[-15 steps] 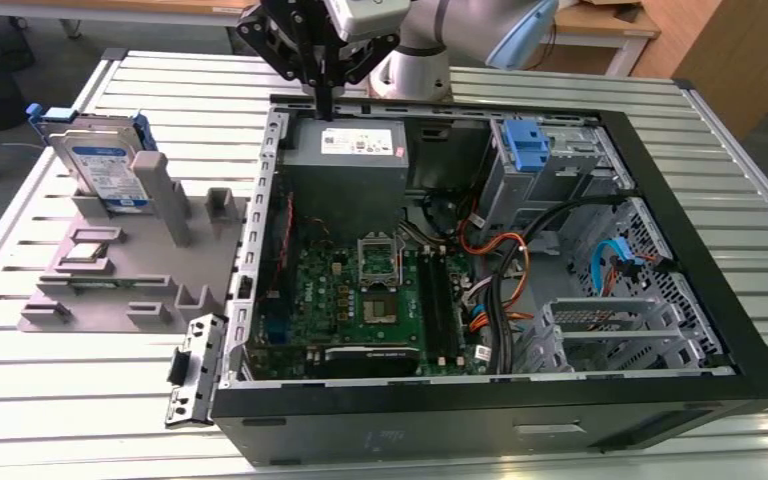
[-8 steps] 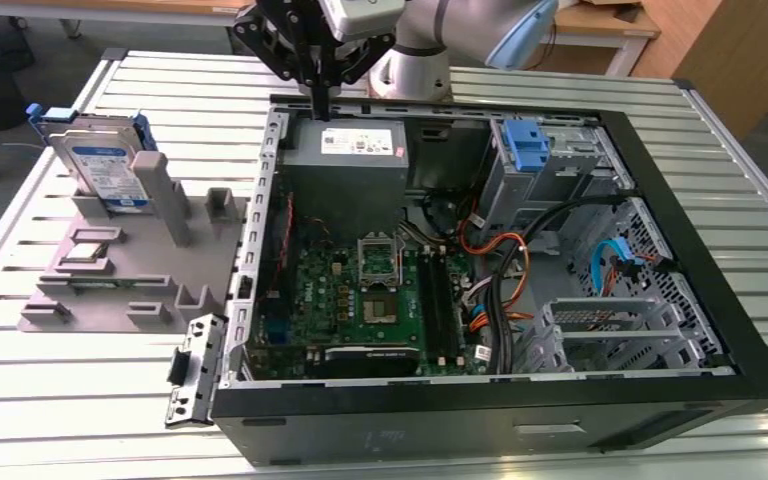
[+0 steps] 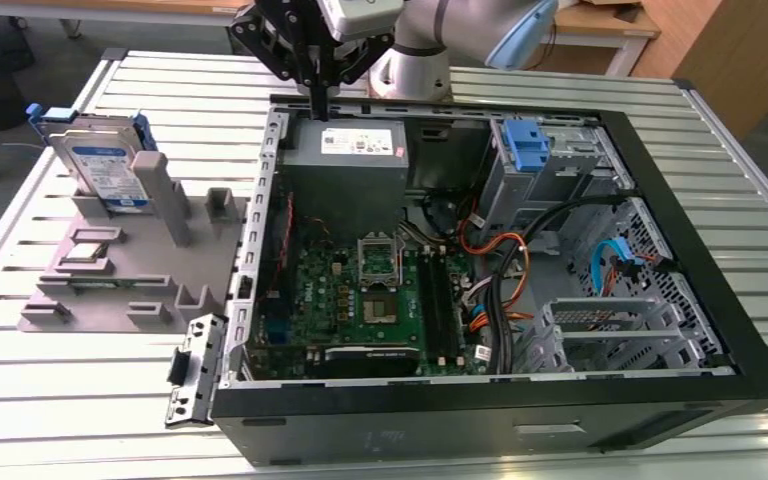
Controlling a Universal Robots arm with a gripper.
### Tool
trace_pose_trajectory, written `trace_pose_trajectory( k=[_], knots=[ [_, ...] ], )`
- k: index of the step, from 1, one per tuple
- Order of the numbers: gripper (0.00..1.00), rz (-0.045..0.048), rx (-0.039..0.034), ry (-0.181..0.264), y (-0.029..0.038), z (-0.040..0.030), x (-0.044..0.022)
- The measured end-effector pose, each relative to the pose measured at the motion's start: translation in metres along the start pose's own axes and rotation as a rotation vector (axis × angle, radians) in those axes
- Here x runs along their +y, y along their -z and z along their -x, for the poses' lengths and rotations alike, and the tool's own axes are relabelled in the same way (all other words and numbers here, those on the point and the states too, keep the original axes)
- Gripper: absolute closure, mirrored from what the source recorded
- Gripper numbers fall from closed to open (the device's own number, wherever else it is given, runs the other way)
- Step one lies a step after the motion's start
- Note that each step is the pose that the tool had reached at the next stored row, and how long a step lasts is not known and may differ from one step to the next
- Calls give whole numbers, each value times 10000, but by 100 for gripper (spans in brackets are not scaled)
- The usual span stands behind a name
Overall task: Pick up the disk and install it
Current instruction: 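Reach for the disk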
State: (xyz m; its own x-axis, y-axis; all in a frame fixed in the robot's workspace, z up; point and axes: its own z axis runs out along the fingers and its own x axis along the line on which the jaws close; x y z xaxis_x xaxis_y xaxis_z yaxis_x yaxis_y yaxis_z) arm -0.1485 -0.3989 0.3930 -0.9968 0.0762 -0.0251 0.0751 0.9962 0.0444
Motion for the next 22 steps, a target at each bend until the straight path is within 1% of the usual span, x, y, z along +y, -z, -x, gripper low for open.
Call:
trace_pose_trajectory(
  k=[3,12,22],
  knots=[
    [90,0,0,-2,0,-6,0],
    [90,0,1,0,-3,-63,-5],
    [90,1,0,0,-5,-93,-7]
  ],
)
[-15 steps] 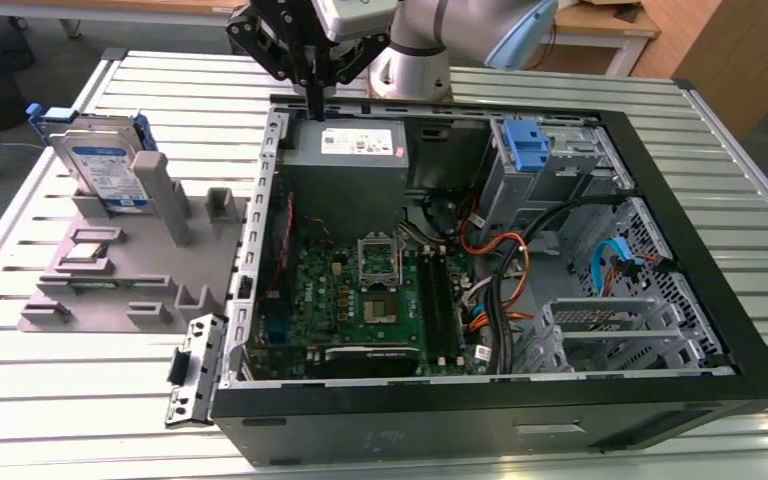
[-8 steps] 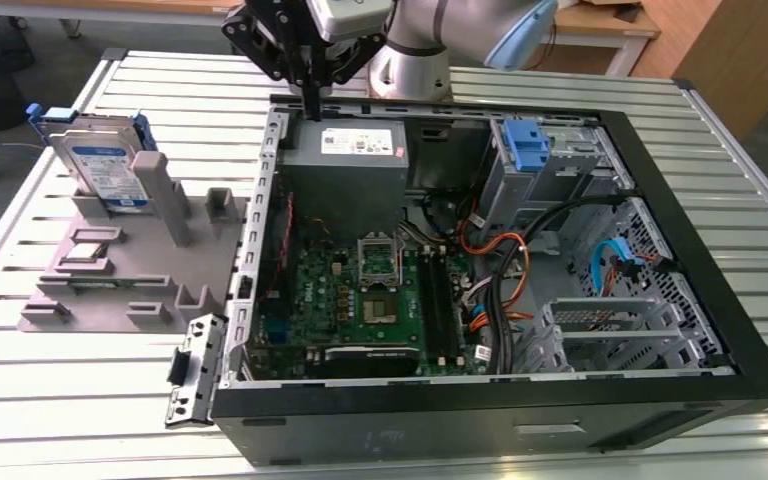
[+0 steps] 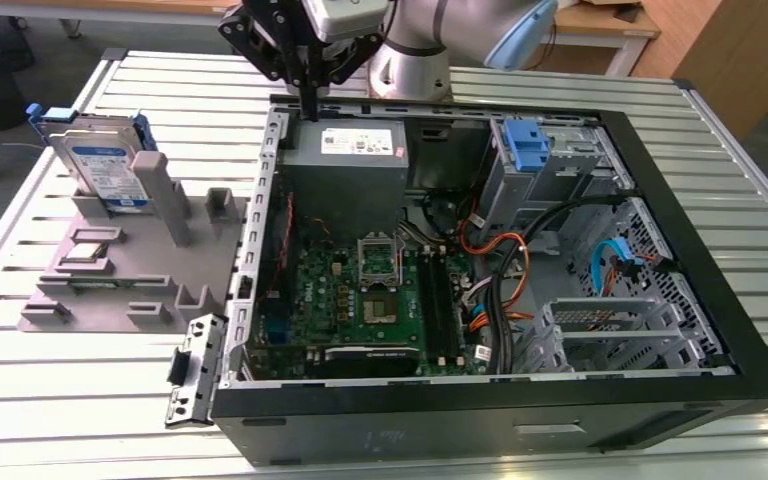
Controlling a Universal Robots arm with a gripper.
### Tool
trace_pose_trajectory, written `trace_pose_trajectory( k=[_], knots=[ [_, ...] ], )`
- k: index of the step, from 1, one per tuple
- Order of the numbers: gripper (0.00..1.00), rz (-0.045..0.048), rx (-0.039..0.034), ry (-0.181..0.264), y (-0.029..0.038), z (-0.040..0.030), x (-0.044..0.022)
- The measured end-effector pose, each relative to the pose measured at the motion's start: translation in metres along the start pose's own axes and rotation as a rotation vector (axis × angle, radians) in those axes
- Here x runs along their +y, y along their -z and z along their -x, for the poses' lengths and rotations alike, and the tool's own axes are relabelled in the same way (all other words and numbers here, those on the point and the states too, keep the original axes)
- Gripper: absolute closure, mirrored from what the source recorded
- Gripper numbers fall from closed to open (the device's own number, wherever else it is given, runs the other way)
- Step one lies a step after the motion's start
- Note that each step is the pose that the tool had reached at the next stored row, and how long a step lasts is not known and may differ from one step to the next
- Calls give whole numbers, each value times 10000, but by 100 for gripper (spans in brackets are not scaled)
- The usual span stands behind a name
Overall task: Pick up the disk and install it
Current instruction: 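Reach for the disk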
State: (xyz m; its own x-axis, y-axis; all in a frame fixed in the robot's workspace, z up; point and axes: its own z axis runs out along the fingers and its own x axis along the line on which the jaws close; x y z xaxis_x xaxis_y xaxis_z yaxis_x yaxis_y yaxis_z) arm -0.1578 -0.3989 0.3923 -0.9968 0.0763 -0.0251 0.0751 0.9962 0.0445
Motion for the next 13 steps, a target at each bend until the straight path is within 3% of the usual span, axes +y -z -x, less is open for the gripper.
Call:
trace_pose_trajectory(
  k=[13],
  knots=[
    [90,-1,1,1,-3,-82,-7]
  ],
)
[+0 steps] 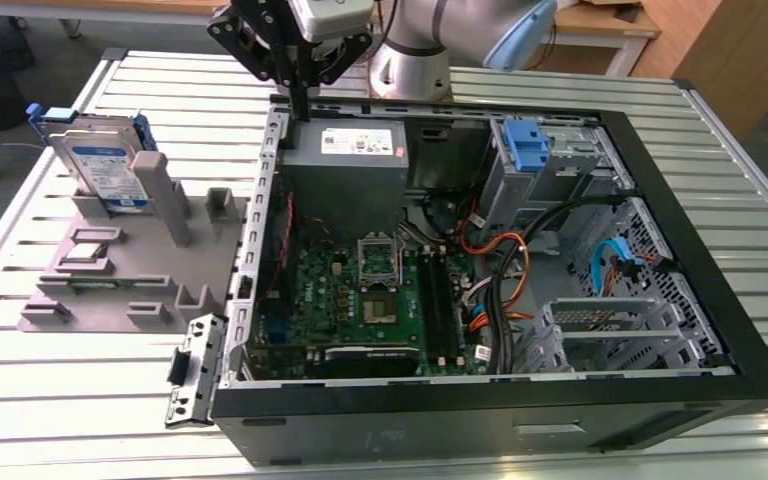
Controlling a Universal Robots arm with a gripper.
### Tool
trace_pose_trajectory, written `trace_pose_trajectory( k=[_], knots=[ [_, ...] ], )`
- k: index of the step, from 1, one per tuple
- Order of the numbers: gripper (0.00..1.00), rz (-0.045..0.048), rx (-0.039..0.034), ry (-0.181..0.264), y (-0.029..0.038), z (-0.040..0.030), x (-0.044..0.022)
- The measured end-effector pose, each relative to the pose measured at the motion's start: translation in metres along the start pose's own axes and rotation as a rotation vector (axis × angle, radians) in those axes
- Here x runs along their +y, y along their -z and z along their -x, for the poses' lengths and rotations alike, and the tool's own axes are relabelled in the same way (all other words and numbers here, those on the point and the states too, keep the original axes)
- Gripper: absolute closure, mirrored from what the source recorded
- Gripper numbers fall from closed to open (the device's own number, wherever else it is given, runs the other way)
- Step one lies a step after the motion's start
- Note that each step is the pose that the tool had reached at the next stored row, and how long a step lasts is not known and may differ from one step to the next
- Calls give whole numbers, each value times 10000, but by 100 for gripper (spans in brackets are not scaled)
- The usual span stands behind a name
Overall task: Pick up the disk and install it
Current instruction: 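Reach for the disk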
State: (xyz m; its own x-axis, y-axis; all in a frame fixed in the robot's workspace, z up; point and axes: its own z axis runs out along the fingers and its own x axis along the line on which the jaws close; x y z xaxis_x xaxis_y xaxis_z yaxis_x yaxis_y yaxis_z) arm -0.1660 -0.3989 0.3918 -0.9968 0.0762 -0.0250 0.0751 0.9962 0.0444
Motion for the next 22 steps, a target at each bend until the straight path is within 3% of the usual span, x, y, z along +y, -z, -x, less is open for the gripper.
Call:
trace_pose_trajectory(
  k=[22],
  knots=[
    [90,0,0,0,3,-212,-16]
  ],
)
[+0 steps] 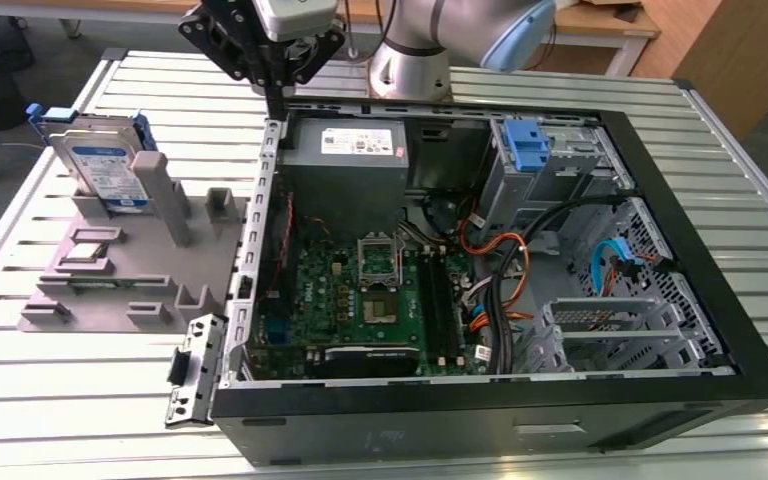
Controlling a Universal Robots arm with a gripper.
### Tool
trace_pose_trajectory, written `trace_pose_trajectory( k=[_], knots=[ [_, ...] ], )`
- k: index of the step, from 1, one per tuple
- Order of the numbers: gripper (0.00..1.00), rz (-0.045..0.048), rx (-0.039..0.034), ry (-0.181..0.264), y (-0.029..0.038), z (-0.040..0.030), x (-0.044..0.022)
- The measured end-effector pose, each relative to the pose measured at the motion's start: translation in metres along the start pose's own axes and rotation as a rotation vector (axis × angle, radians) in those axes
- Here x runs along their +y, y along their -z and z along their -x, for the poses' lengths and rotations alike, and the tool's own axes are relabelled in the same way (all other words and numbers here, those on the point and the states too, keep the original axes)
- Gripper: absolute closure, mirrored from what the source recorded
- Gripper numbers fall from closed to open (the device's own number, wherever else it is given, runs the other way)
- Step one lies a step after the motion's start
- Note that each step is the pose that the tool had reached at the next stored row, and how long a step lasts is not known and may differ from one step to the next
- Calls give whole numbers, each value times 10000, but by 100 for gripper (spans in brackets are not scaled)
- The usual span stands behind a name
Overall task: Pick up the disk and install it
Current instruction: 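Reach for the disk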
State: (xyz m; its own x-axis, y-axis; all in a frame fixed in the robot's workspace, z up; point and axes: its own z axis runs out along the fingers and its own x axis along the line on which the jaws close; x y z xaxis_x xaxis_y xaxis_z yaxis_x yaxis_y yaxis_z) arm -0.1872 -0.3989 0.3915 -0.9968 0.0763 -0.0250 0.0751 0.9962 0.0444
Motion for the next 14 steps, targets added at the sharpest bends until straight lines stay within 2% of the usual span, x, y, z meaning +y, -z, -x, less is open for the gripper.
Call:
trace_pose_trajectory(
  k=[14],
  knots=[
    [90,-1,0,0,1,-165,-13]
  ],
)
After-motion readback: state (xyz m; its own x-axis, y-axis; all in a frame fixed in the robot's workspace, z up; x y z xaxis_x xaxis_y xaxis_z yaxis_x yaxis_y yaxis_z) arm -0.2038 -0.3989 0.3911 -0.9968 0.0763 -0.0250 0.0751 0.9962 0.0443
